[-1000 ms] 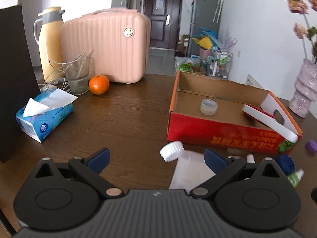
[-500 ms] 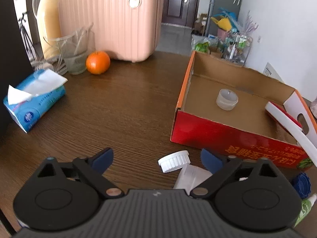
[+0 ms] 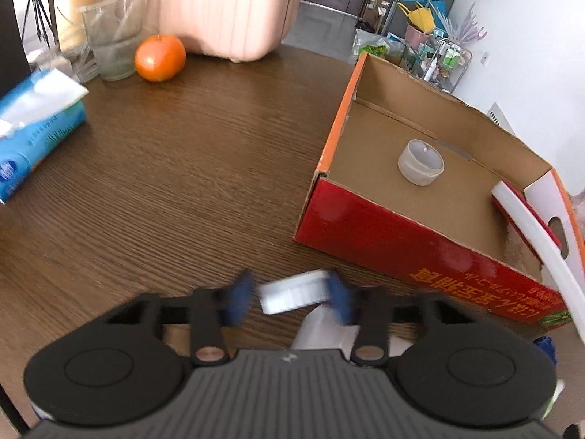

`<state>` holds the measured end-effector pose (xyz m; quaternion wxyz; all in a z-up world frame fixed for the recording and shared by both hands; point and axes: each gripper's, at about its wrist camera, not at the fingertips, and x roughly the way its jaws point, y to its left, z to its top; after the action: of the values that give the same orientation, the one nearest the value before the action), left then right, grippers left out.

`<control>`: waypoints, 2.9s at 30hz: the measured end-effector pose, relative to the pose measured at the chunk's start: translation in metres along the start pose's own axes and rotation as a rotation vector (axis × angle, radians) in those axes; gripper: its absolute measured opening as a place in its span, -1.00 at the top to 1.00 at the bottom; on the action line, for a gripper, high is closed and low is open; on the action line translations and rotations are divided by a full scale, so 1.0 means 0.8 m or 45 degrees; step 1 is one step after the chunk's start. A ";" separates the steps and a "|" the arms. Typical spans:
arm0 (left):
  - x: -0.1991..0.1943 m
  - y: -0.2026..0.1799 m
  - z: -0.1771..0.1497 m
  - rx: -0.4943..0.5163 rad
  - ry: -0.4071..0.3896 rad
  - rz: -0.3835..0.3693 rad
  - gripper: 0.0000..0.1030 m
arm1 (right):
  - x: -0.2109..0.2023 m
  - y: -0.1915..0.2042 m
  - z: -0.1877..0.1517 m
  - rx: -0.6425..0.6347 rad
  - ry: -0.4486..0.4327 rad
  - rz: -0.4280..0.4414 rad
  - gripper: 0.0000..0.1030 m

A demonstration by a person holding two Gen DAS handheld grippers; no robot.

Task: Organize rigid objects
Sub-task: 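Grasp the white bottle cap with the left tool while the right tool holds the plug, then lift the white cap with the left tool while the right tool carries the plug, then carry the white cap and beige plug over the cardboard box with both tools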

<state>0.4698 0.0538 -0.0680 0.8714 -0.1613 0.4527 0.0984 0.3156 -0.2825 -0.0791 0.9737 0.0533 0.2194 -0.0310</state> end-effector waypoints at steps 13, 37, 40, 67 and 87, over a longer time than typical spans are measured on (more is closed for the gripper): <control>-0.048 0.005 -0.004 0.028 -0.195 -0.047 0.20 | -0.004 -0.001 0.000 -0.002 -0.024 0.009 -0.15; -0.192 -0.019 -0.141 0.317 -0.636 -0.096 0.20 | -0.035 0.005 0.000 -0.008 -0.117 0.061 -0.16; -0.199 -0.023 -0.160 0.360 -0.661 -0.101 0.20 | -0.039 0.006 -0.002 -0.008 -0.120 0.071 -0.16; -0.222 -0.037 -0.218 0.547 -0.762 -0.115 0.20 | -0.085 0.048 0.014 -0.087 -0.187 0.242 -0.15; -0.205 -0.075 -0.142 0.496 -0.807 -0.152 0.20 | -0.034 0.079 0.072 -0.095 -0.227 0.280 -0.15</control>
<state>0.3091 -0.0479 0.0172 0.9868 0.0199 0.1605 0.0045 0.3212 -0.2260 -0.0099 0.9882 0.0378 0.1257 0.0794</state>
